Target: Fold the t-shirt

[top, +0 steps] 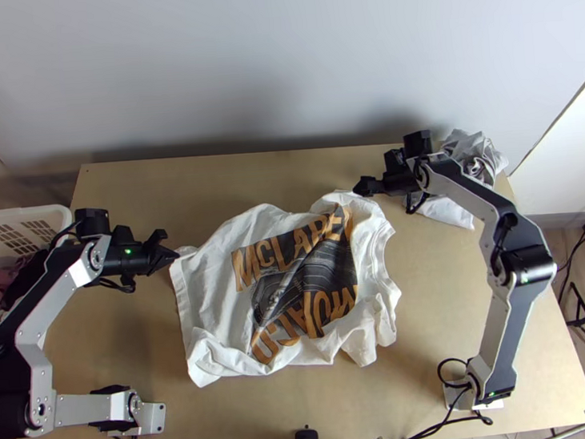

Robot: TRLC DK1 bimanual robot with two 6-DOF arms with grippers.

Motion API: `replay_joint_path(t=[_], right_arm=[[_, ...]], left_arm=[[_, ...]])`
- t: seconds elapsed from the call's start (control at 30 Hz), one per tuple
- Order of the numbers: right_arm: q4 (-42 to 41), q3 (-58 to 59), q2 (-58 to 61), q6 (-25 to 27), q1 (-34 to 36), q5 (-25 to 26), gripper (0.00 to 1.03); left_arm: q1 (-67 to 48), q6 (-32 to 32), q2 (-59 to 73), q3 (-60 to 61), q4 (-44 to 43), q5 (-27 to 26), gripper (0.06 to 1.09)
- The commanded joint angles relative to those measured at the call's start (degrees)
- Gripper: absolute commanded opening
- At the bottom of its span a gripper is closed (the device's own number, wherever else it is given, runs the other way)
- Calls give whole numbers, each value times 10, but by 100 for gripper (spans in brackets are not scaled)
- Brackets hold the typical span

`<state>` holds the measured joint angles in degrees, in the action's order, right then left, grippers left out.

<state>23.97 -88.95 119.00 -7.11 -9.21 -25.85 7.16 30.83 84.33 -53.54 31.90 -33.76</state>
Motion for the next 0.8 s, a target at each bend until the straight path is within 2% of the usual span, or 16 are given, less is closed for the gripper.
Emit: replay_joint_path(t=[0.0,0.1,0.2,0.3,0.53,0.63,0.7,0.73,0.77], right_arm=[[63,-72,75,-5,-4,10,92],[102,-105,92,-4,-7,11,92],[115,-114,93,5,-20,11,84],[143,-128,92,18,-34,11,81],[201,-162,89,40,-47,11,82],[236,-170,84,60,-50,11,87],[253,-177,87,73,-50,11,87],[260,-175,86,86,-51,15,86],[260,-174,84,101,-56,43,72]], left_arm=[[9,-9,-29,15,11,4,14],[18,-24,-40,19,24,4,14],[29,-35,-43,26,26,6,14],[36,-43,-41,33,27,7,14],[32,-60,-37,42,31,19,14],[37,-67,-34,42,32,25,14],[40,-70,-33,43,33,26,14],[42,-70,-33,44,34,27,14],[44,-70,-33,44,35,28,14]])
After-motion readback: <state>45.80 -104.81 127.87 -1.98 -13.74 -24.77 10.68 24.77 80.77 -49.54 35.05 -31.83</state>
